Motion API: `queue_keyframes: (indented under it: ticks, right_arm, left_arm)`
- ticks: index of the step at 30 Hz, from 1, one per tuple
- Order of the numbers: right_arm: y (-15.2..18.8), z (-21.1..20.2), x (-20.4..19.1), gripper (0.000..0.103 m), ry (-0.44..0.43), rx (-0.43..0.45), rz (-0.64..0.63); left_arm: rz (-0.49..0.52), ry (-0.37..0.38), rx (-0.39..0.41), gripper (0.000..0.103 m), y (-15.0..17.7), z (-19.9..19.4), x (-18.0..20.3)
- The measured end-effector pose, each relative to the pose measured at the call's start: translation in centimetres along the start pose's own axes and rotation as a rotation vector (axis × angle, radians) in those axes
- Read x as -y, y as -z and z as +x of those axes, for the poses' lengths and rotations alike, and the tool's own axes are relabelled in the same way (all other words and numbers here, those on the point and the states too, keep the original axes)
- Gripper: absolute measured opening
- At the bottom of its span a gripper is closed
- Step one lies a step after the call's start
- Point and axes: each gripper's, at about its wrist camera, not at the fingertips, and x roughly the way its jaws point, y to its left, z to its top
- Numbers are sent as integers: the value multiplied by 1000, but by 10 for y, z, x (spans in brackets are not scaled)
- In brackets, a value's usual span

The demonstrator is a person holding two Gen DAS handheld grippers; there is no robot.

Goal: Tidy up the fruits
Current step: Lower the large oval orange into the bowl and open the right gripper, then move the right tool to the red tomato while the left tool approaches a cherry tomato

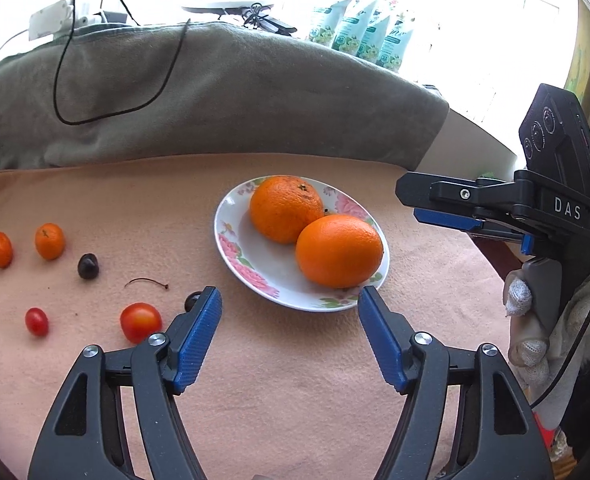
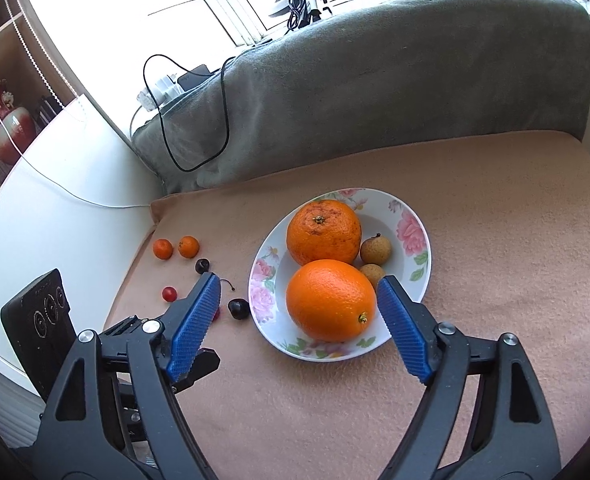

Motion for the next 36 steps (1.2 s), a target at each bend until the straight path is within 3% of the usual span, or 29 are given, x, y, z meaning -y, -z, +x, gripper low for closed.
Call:
queue_keyframes:
  ticks: [14, 17, 23, 36]
  right_arm:
    - [11, -6, -41, 84, 21, 50, -114]
    - [13, -3, -49, 94, 22, 49, -136]
    - [16, 5, -71, 95, 47, 22, -209]
    - [31, 31, -113, 95, 23, -12, -324]
  left_arm:
    - [-76, -164, 31, 71, 22, -42, -73]
    - [-94, -201, 34, 71, 26, -50, -91]
    - [-92, -262, 27, 71, 35, -60, -113]
    - [-113, -301, 6, 71, 47, -64, -142]
